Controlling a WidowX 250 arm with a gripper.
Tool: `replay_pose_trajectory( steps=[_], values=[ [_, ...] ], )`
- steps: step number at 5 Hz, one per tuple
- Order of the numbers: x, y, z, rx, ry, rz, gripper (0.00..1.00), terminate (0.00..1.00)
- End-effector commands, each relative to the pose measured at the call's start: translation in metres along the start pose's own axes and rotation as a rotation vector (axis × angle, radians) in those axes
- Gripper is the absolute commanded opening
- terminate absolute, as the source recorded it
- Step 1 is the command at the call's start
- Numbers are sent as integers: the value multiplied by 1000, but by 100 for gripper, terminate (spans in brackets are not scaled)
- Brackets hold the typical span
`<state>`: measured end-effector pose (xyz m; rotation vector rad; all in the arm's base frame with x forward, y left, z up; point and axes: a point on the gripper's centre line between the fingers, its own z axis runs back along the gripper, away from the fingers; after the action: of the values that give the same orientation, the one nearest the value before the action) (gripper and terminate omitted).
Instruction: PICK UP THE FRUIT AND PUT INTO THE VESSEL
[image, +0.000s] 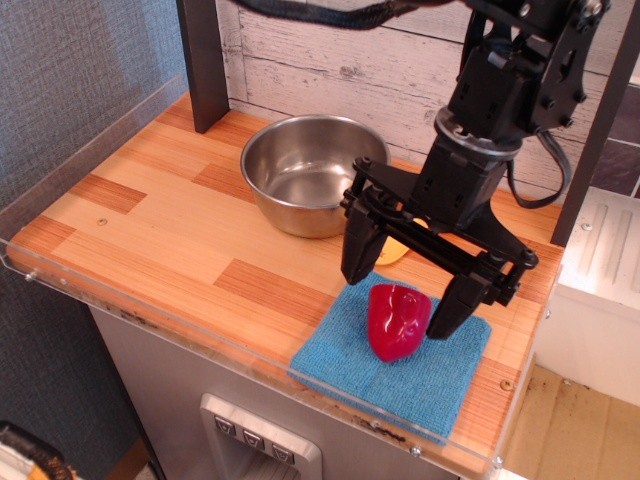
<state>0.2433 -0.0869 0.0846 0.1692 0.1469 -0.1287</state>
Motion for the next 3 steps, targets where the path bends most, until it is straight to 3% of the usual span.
replay_pose_trajectory(
  steps=[1, 2, 3],
  values=[
    [0, 0, 0, 0, 0, 0, 100, 0],
    [-13, 7, -3, -121, -73, -7, 100, 0],
    [5, -6, -14, -189, -145, -79, 100, 0]
  ],
)
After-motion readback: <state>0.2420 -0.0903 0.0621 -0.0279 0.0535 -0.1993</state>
